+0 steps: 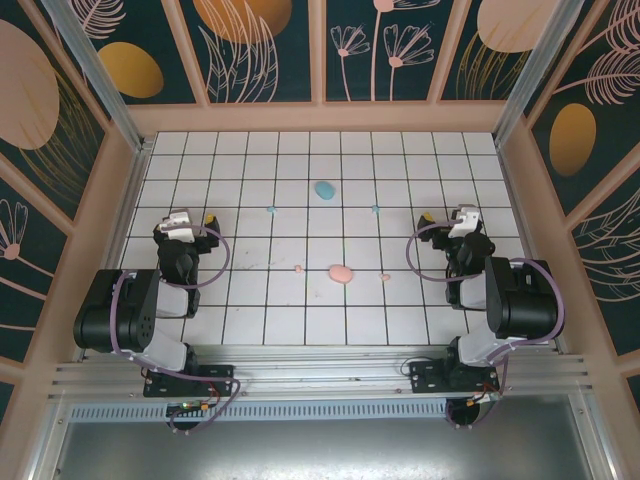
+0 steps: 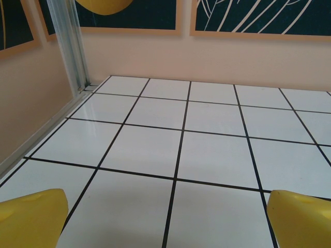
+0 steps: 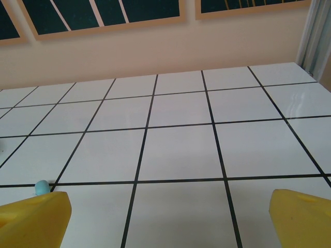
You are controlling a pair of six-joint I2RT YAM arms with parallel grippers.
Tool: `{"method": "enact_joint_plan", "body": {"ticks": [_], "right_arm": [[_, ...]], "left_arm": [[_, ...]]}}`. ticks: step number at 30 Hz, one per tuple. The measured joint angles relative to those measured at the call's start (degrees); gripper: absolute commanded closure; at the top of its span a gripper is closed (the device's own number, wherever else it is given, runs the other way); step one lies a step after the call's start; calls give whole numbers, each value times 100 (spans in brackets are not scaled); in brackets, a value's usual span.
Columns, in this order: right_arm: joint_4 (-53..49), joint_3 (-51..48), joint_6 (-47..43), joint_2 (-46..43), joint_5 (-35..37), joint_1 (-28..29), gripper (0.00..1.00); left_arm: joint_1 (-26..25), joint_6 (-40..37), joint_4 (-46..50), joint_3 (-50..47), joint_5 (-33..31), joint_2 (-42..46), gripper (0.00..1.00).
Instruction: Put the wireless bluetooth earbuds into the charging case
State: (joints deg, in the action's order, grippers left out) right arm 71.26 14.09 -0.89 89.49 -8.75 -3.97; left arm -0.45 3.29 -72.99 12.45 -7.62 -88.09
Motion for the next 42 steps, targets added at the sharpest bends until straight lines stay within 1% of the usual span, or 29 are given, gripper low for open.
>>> {"method": "enact_joint_plan", "body": {"ticks": [36,39,42], "right_arm": [[0,0,0,0,0,0,1],[0,0,2,0,0,0,1],[-111,0,-7,-59,-31,2,2]], "left_arm": [[0,0,7,2,2,7,2],[0,-4,286,90,50,151,2],[0,-9,861,367,157,501,1]]}}
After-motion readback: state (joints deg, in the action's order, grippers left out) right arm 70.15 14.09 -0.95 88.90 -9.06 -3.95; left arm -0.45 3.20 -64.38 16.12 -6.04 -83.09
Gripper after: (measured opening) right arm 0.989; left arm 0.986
